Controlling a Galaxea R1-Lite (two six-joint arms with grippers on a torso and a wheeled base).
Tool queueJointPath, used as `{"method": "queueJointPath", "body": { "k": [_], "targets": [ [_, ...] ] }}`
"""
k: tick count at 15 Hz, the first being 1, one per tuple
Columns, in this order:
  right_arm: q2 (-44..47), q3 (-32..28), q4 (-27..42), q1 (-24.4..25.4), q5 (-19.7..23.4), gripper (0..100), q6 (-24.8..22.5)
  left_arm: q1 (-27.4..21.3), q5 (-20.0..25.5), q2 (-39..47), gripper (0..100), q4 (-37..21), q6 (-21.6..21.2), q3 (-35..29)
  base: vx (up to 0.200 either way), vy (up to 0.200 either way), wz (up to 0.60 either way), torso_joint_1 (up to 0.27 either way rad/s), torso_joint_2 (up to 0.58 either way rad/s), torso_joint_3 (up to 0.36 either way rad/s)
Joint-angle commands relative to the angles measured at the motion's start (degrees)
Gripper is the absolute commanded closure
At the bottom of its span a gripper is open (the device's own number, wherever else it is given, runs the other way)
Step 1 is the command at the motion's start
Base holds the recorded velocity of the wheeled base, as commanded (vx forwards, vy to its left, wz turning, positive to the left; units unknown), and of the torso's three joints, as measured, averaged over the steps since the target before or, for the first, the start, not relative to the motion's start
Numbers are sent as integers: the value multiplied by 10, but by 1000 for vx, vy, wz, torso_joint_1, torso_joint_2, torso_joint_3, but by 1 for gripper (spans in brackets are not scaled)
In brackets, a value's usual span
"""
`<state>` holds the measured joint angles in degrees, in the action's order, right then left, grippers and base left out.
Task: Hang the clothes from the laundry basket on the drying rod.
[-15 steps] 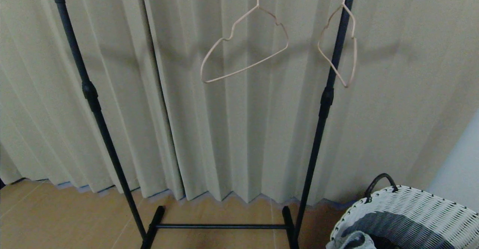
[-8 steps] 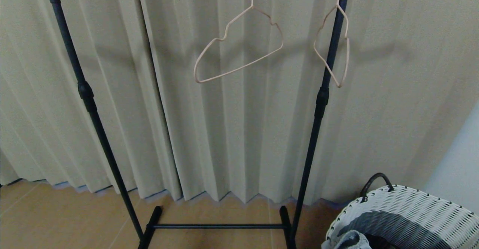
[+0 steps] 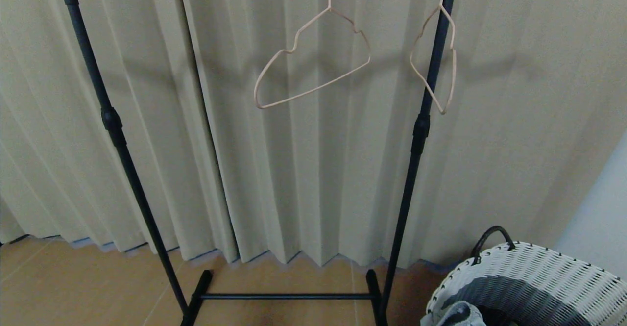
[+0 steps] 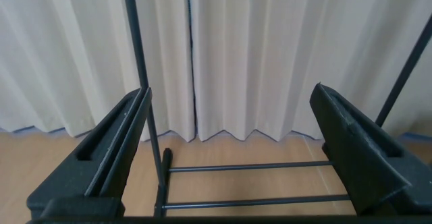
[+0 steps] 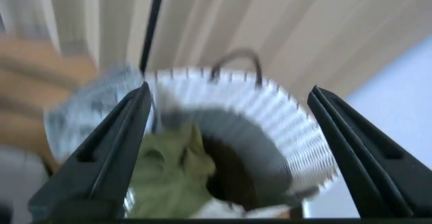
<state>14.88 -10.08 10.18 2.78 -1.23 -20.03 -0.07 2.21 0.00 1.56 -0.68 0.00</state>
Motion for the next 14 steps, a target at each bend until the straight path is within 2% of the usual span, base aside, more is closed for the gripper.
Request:
{"method": "queueJointPath", "body": {
  "k": [1, 4, 6, 9, 14],
  "targets": [
    [254, -32, -1, 5, -36, 0, -40, 0, 0, 0, 0, 0, 0, 0, 0, 0, 0, 0, 0, 0],
    [408, -28, -24, 5, -40, 0, -90, 0, -1, 0, 0, 0, 1, 0, 0, 0, 0, 0, 0, 0],
    [475, -26, -31, 5, -40, 0, -124, 0, -1, 0, 0, 0, 2, 0, 0, 0, 0, 0, 0, 0],
    [526, -13, -31, 4, -40, 0, -167, 0, -1, 0, 0, 1, 2, 0, 0, 0, 0, 0, 0, 0],
    [603, -12, -34, -4, -40, 0, -169, 0, -2, 0, 0, 1, 2, 0, 0, 0, 0, 0, 0, 0]
  ]
}}
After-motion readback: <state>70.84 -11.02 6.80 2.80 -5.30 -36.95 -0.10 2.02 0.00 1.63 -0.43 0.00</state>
